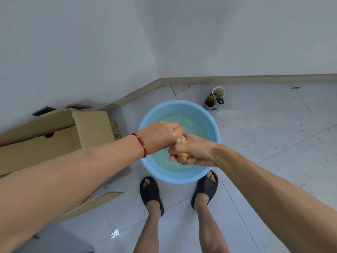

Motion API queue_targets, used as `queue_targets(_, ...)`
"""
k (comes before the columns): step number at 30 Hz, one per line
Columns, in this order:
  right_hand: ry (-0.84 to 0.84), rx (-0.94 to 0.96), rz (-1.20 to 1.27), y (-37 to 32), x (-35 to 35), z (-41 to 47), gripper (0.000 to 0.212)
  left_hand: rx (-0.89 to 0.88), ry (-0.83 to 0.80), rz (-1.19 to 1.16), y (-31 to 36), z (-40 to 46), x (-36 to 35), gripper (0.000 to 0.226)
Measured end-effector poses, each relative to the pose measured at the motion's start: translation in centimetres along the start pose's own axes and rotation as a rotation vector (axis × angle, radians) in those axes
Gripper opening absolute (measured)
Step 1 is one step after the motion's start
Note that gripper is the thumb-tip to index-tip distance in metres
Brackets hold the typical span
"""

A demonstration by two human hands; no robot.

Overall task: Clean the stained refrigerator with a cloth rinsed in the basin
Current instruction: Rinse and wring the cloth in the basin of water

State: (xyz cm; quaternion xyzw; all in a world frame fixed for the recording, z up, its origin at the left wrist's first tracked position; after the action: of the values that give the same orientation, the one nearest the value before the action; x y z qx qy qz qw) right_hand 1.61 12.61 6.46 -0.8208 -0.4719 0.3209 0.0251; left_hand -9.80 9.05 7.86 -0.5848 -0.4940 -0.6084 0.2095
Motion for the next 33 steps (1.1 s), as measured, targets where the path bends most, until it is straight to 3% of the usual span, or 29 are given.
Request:
queue_targets(3,0.296,-0.046,-0.426,-0.9,0.9,0.5,0.016,0.33,-0.31,-0.023,0.3,0.7,0.0,0.025)
queue_targets(7,0.586,-0.024,-0.836,-1.7,1.2,0.8,0.021,0.51,-0.339,-0.101,0.5,1.2,-0.3,0.009)
queue_targets(10,0.672,0.047,-1.019,-2.0,1.3,1.1,0.012,0.604,-0.313,-0.196,-0.2,1.1,-0.9,0.023)
queue_targets(14,0.732,0.115,-1.195,-2.3,1.4,0.9,0.024,0.655,-0.314,-0.377,-0.7,1.0,-2.0,0.028)
queue_targets(18,0.843,0.252,-1.433,-2.0,0.5,0.2,0.024,0.803,-0.384,-0.942,-0.4,0.3,-2.9,0.034)
queue_targets(20,0.84,0.269,-1.444,-1.6,0.2,0.0,0.021,0.822,-0.372,-0.96,0.1,0.2,-2.9,0.033)
queue_targets(22,0.735,0.205,-1.319,-0.9,0.3,-0.1,0.036,0.77,-0.349,-0.753,0.4,0.4,-2.7,0.028)
queue_targets(24,0.558,0.118,-1.009,0.0,1.3,-0.9,0.049,0.651,-0.289,-0.455,0.8,0.2,-2.2,0.016)
queue_targets(26,0.334,0.099,-0.408,0.5,2.4,-1.8,0.045,0.496,-0.134,-0.216,0.8,-0.1,-1.3,0.009)
queue_targets(28,0.099,0.041,0.17,1.3,2.7,-2.0,0.063,0.313,0.075,-0.134,1.1,-0.4,-0.3,0.012)
queue_targets(30,-0.11,-0.012,0.402,2.1,1.6,-1.6,0.083,0.146,0.237,-0.101,1.3,-0.3,0.6,0.018)
queue_targets(33,-0.365,0.018,0.483,1.9,-1.1,-1.0,0.079,0.001,0.325,-0.011,1.3,-0.3,2.0,0.025)
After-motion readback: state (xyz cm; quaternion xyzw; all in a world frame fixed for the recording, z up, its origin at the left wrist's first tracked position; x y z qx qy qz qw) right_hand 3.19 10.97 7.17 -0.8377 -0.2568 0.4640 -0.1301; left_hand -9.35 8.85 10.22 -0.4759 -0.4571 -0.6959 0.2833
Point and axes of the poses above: each hand's wrist, its own z-axis towards the middle knuckle, its own x-axis out of the back of the hand, y = z × x, the point moved 4 cm from there along z, towards the middle knuckle, and after that the axes turned 13 degrees about -x, right-handed, at the moved point
